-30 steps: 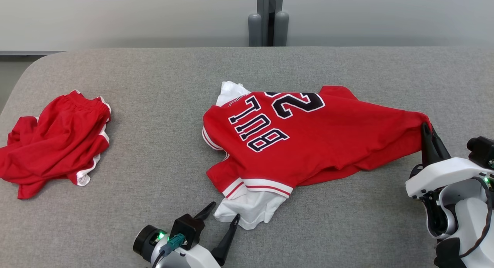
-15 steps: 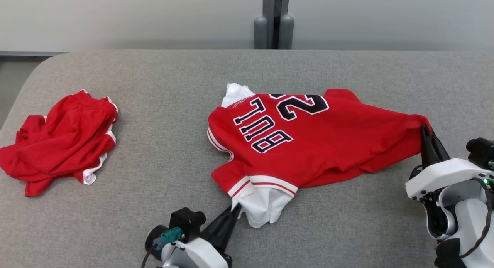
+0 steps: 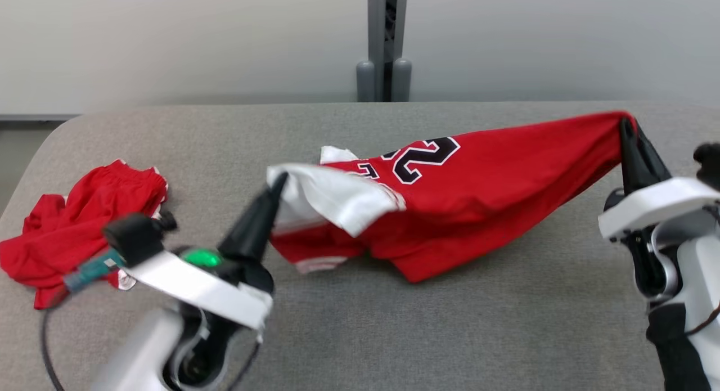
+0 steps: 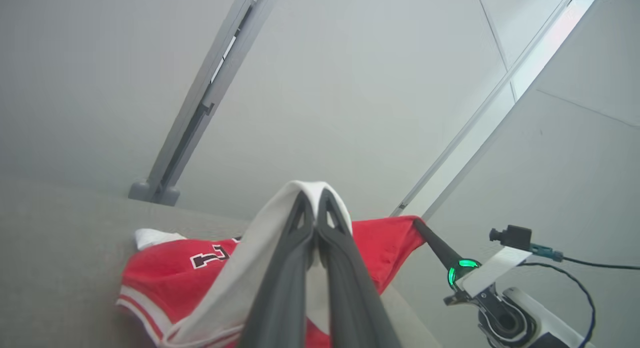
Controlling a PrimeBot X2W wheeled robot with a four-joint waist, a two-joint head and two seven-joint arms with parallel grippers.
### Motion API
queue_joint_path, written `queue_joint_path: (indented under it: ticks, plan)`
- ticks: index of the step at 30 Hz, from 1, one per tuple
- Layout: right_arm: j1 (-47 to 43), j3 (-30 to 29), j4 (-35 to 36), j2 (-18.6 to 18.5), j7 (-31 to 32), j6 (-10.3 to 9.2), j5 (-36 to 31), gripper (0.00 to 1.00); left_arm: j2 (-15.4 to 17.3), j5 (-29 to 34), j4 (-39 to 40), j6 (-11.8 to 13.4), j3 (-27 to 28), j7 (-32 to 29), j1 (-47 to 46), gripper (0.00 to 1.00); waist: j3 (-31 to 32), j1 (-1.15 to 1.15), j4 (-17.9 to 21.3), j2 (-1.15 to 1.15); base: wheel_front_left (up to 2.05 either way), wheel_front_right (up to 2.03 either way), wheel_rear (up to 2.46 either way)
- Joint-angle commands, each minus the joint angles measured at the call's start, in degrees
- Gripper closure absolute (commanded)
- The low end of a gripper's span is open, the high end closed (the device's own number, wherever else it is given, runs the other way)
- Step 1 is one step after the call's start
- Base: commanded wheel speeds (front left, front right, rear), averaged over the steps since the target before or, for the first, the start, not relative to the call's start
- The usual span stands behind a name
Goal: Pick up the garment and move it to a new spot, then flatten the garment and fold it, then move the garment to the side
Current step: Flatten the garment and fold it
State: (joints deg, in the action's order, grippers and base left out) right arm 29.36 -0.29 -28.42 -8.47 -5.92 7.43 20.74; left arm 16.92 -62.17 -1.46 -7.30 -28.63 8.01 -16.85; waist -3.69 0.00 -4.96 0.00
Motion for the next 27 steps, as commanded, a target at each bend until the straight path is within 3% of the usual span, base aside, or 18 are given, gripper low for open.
queue_joint_path:
  ticks: [1,10,16,27]
  plan:
    - [1.07,0.59,0.64,-0.71,0.24,0.11,-0.21,1.00,0.04,-1.18,0.38,0.55,1.04,-0.37,-1.45,1.00,0.82,0.00,0.87,0.00,0.00,0.00,0.00]
    - [9.45,7.70,7.29,-6.22,-0.05,0.11,-2.69,1.00,-0.41,-4.39,0.71,8.92,9.06,-0.78,-10.54,1.00,3.52,0.00,5.17,0.00,0.00,0.00,0.00]
    - [11.40,9.90,10.69,-6.86,0.16,0.09,-4.48,1.00,-3.99,-8.80,-0.12,15.09,14.32,0.50,-13.10,1.00,4.23,0.00,7.84,0.00,0.00,0.00,0.00]
    - [11.73,10.17,12.44,-7.78,3.11,0.08,-2.64,1.00,-4.48,-11.88,0.00,20.84,16.41,-2.63,-16.44,1.00,0.72,0.00,9.95,0.00,0.00,0.00,0.00]
